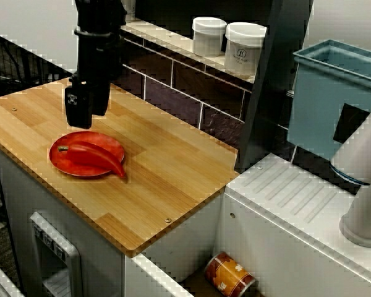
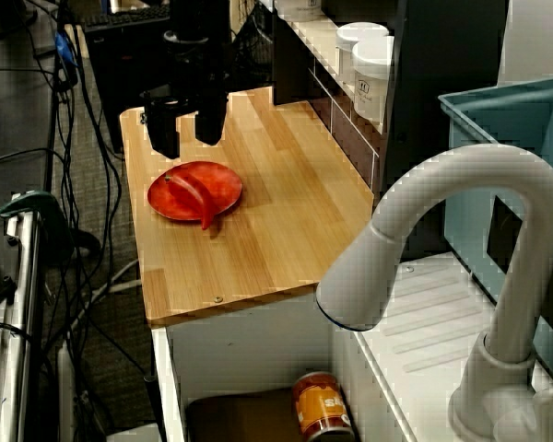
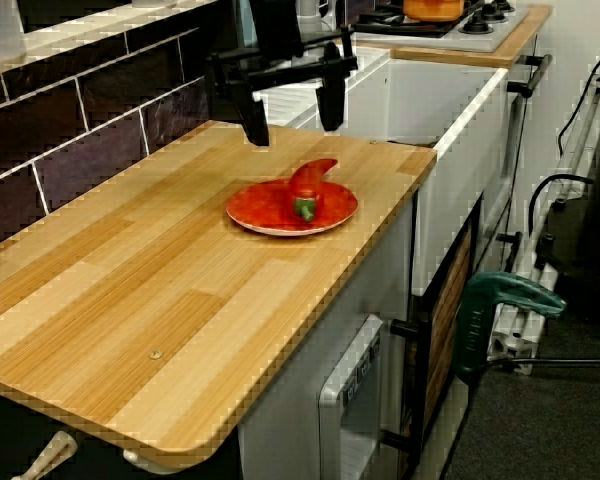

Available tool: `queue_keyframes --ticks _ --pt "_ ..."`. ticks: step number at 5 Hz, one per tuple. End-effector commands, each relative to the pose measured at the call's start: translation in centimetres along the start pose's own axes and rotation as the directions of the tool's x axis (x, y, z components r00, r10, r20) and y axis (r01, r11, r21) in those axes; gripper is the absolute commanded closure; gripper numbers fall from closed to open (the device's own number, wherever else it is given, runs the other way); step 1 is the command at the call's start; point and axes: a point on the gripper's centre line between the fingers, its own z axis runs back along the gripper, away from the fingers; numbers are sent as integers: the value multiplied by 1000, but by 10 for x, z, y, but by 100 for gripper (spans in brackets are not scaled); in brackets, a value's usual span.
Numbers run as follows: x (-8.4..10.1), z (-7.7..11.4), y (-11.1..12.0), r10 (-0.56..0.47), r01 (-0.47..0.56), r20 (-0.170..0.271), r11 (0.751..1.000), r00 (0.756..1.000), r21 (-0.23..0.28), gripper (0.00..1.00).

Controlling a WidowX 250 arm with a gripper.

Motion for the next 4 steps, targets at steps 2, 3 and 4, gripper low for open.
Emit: queue_keyframes --ticks 2,3,4 --pt "-40 42 -15 5 -22 113 989 994 145 0" --pt "-41 36 -21 84 -117 151 967 985 225 0" --pt "-41 36 -21 84 -117 151 967 985 225 0"
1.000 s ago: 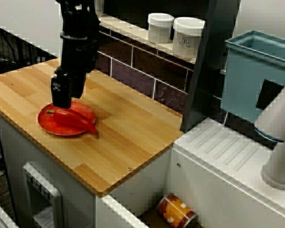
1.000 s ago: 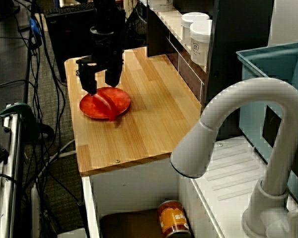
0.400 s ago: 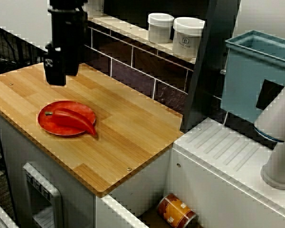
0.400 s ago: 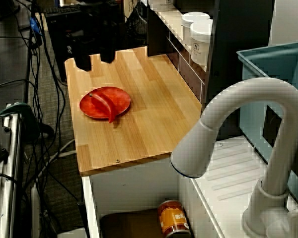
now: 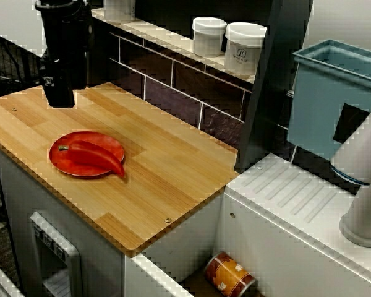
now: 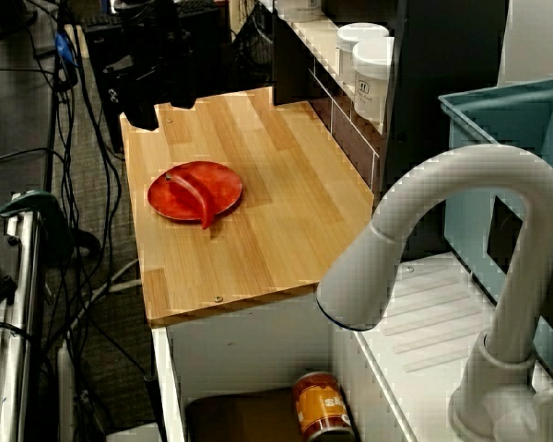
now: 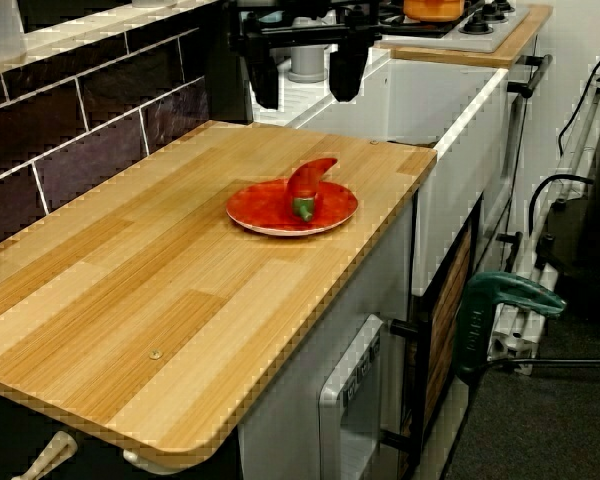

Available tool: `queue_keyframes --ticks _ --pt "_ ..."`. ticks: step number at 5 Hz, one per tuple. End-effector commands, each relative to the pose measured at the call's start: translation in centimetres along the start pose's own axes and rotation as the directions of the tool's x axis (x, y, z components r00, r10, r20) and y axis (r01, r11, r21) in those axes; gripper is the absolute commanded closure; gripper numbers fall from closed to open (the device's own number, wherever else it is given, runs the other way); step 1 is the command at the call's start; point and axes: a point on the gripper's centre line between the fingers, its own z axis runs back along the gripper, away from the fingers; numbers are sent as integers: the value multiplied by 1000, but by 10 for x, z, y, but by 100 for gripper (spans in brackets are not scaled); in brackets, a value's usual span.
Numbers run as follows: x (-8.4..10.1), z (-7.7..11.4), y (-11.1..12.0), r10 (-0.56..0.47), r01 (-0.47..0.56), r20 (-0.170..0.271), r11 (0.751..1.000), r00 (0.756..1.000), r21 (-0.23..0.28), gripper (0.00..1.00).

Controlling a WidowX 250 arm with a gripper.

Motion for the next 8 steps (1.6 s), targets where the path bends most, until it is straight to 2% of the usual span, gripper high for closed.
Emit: queue_keyframes --ticks 1,2,3,4,6,7,8 --pt "-21 11 -3 0 0 18 999 1000 42 0" --pt "-21 11 -3 0 0 18 999 1000 42 0" --pt "-16 -3 -1 -129 130 -32 991 991 24 0" --pt "-11 -16 5 -154 154 -45 988 987 0 0" --pt "-7 -41 7 -179 179 -69 984 981 -10 0" --pt "-7 -51 3 -178 178 -45 984 983 -10 0" --pt "-5 -58 1 -188 187 -53 982 981 -17 0"
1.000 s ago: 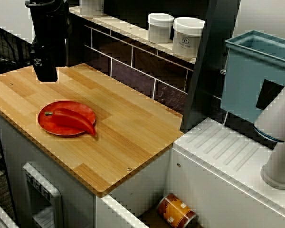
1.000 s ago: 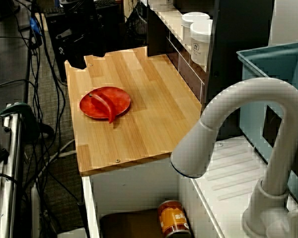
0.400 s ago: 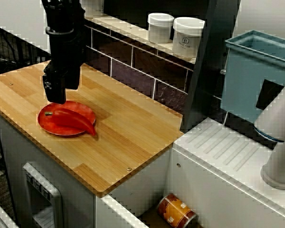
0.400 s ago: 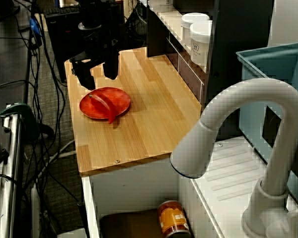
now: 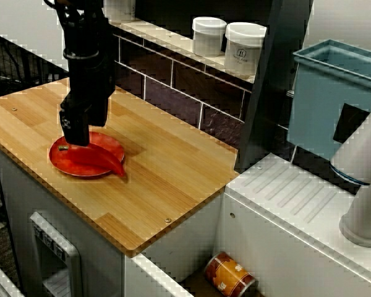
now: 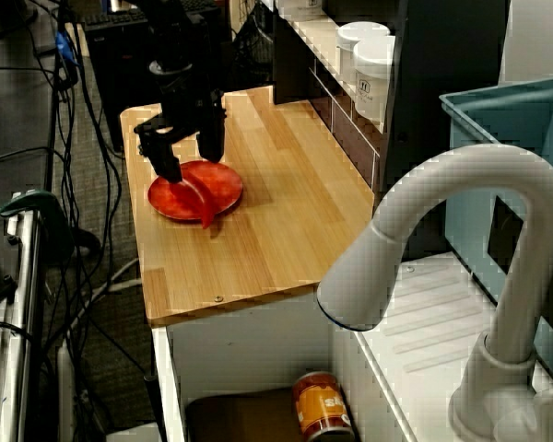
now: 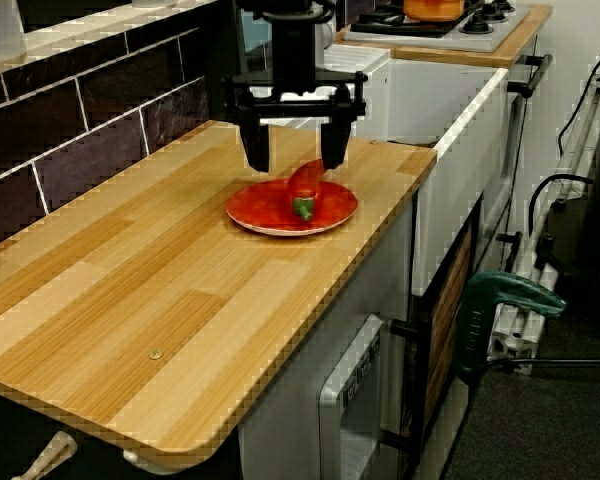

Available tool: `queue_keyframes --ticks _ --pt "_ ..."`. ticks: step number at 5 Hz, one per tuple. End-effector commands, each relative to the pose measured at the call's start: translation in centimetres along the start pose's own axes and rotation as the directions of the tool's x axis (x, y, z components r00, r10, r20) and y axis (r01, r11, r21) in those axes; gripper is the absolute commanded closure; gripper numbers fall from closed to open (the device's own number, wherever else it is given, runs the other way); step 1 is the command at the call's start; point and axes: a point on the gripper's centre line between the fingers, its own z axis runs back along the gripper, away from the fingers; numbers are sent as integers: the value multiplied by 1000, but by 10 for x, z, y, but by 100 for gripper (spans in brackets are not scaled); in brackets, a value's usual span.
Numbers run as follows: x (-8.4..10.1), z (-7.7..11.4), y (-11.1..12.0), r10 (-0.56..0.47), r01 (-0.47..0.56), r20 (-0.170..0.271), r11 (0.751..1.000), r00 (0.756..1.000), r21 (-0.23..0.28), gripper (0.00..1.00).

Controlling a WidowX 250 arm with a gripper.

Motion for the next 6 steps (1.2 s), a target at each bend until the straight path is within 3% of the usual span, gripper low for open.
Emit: queue_keyframes --ticks 1,2,5,6 --pt "-21 4 -3 -8 8 20 1000 1000 1 0" --pt "-23 -1 -1 19 -19 39 1000 999 5 0" --pt "-22 -21 -3 41 -41 9 999 999 28 0" --pt "-22 -18 -2 54 -54 17 998 998 25 100"
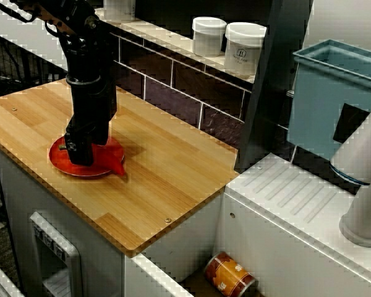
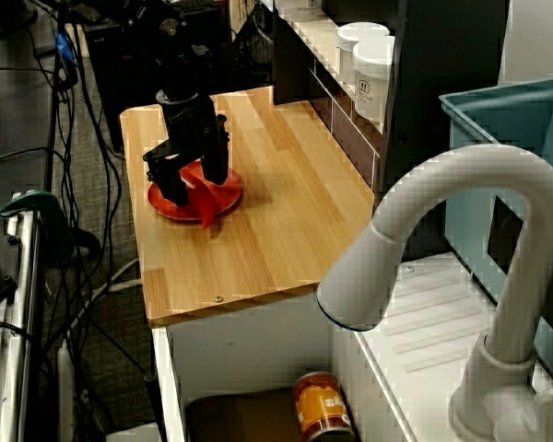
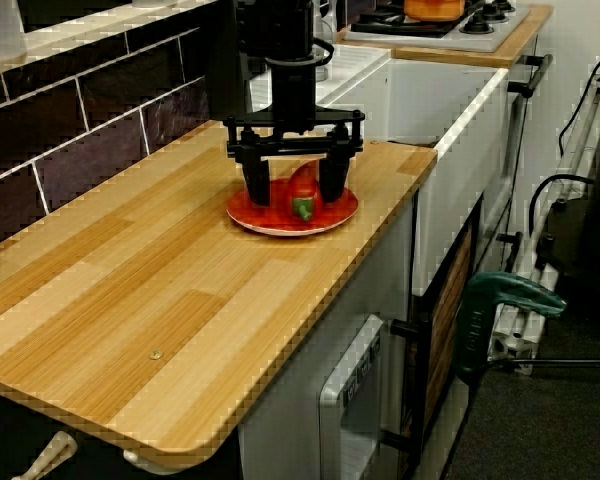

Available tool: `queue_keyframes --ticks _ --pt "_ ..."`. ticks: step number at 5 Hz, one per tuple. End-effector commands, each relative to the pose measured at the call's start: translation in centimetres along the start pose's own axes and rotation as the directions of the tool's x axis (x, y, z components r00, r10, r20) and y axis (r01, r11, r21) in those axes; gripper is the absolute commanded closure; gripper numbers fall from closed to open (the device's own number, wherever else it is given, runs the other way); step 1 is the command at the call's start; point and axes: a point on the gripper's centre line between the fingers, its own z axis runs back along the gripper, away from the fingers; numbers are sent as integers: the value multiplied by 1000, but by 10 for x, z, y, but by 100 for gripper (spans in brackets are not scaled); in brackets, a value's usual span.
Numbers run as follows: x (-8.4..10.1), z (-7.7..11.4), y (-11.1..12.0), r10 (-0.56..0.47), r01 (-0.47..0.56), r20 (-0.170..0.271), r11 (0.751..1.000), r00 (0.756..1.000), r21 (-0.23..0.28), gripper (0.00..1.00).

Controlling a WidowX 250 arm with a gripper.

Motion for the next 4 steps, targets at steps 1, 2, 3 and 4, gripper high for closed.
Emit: queue_keyframes --ticks 1,2,3,4 --pt "-22 21 -2 2 -2 22 1000 1000 13 100" --pt "-19 46 3 -8 7 36 1000 999 12 100" --pt "-21 81 13 18 -18 107 1000 994 2 100" --pt "-28 91 26 63 -66 113 998 992 19 100"
